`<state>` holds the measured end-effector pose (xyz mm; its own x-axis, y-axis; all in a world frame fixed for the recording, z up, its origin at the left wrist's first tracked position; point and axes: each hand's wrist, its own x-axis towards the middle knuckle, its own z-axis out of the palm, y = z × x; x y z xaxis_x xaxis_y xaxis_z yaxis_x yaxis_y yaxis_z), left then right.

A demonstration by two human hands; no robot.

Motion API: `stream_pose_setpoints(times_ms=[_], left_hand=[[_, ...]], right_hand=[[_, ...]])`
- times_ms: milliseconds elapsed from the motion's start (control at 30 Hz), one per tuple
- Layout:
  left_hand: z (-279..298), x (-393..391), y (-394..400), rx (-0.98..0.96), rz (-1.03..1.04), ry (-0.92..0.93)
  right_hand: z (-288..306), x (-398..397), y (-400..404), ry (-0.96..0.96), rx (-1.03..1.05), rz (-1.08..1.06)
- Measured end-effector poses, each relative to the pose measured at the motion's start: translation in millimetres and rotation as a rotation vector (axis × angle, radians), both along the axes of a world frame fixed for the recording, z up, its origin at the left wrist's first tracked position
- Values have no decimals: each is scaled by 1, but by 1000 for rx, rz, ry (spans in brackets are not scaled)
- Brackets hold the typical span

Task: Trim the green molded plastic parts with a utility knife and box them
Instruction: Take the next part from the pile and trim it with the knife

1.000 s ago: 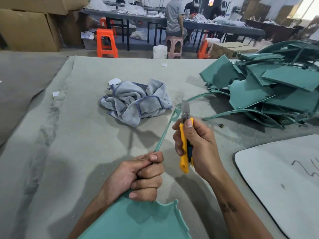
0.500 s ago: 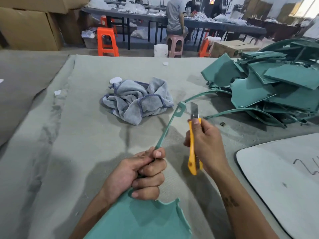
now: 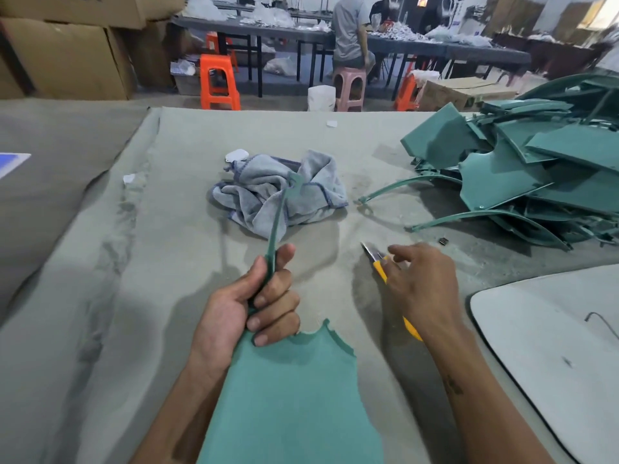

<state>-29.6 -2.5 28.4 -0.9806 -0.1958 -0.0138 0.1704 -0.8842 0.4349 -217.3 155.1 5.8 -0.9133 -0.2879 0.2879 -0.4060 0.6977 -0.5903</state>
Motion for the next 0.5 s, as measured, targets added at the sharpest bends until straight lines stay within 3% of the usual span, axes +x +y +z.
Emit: stream_pose_setpoints(times_ms=[67, 133, 200, 233, 300, 400, 433, 500], left_hand=[[0, 1, -7, 37, 66, 25], [-3, 2, -17, 138, 95, 115], [-7, 4, -28, 240, 83, 264], [-7, 6, -33, 278, 68, 340], [-5, 10, -40, 298, 91, 417], [-1, 17, -46, 208, 263, 363], [0, 19, -46, 122, 352, 304], [3, 23, -43, -46, 464, 204]], right_hand=[[3, 7, -4, 189, -25, 28], [12, 19, -10, 396, -201, 136], [16, 30, -14, 407, -368, 327], [19, 38, -17, 261, -440, 442], [24, 51, -19, -231, -500, 680], [25, 54, -15, -939, -301, 1003], [24, 53, -12, -1078, -246, 1135], [23, 50, -9, -1172, -191, 1310]])
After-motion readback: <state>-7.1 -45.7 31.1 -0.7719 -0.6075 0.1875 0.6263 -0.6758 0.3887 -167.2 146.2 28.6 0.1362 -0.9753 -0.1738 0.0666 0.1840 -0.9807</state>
